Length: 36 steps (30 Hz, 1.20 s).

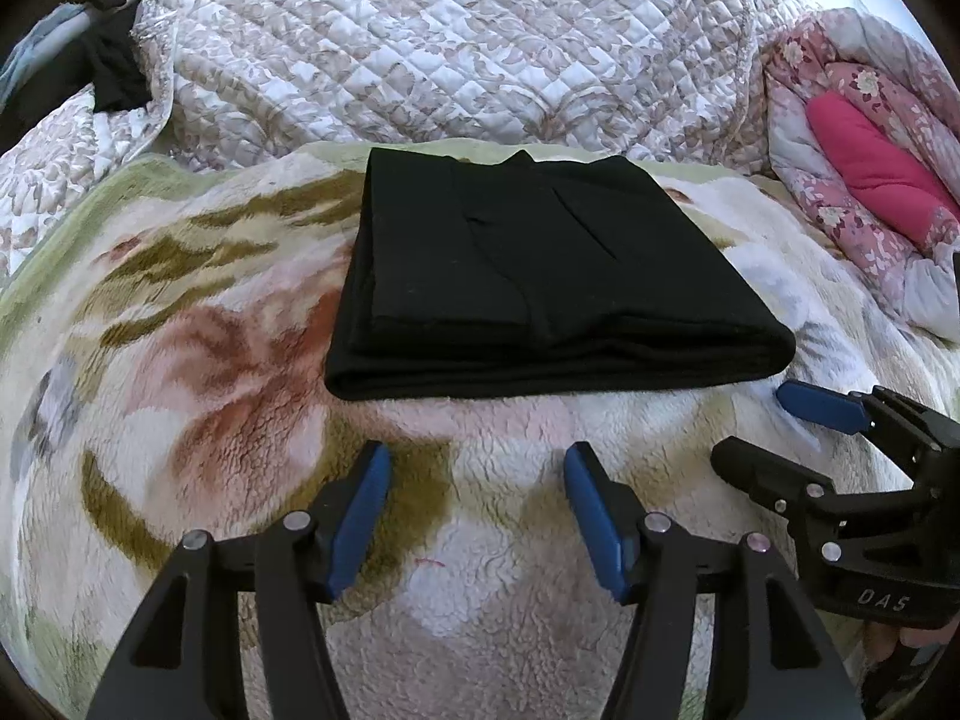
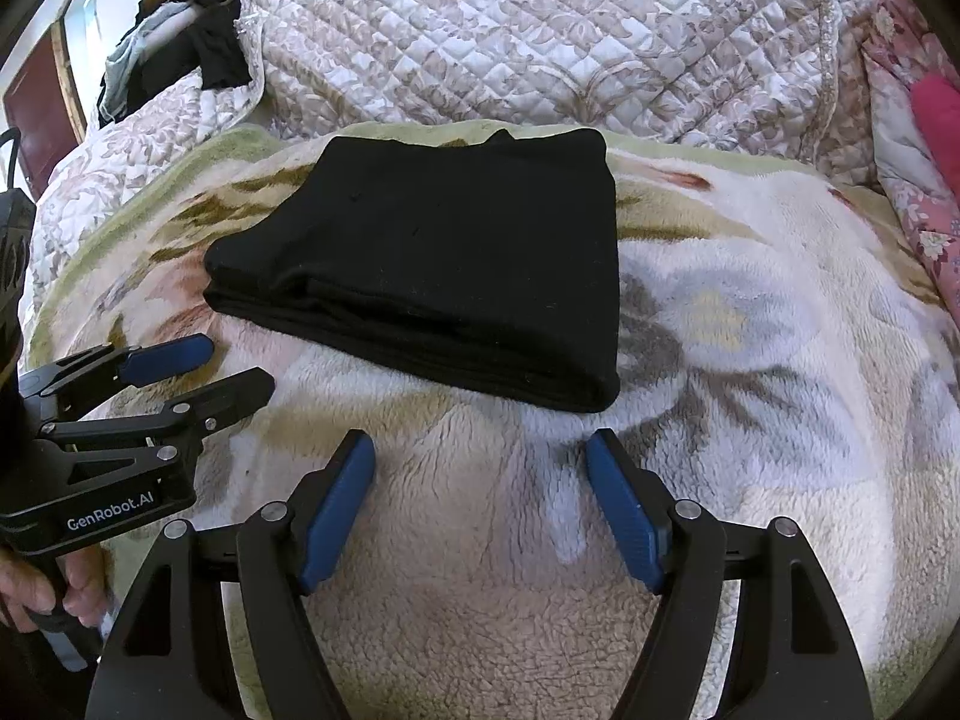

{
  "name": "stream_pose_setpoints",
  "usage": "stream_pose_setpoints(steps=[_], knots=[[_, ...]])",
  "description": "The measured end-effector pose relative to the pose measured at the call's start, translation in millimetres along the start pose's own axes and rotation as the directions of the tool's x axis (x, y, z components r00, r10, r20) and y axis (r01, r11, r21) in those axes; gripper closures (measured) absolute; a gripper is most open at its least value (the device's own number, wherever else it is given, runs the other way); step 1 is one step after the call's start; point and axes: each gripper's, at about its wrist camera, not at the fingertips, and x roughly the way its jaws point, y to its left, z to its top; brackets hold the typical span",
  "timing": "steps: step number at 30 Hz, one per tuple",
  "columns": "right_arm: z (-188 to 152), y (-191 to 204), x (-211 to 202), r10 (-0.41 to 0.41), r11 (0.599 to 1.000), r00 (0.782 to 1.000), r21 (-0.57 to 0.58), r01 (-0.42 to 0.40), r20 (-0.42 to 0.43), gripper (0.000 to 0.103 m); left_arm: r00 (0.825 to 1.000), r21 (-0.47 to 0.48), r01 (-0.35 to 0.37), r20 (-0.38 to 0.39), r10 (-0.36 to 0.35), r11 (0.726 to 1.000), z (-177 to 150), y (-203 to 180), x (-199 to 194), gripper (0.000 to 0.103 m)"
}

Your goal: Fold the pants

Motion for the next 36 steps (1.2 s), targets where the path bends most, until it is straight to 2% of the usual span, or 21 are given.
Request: stream_pose_setpoints(steps=[36], knots=[[-0.9, 0.7, -0.6, -0.001, 1.000, 1.000, 0.004, 0.001, 0.003, 0.030, 1.000, -0.002, -0.009, -0.009, 0.009, 1.000, 0.8, 0.7, 0.1, 0.037]])
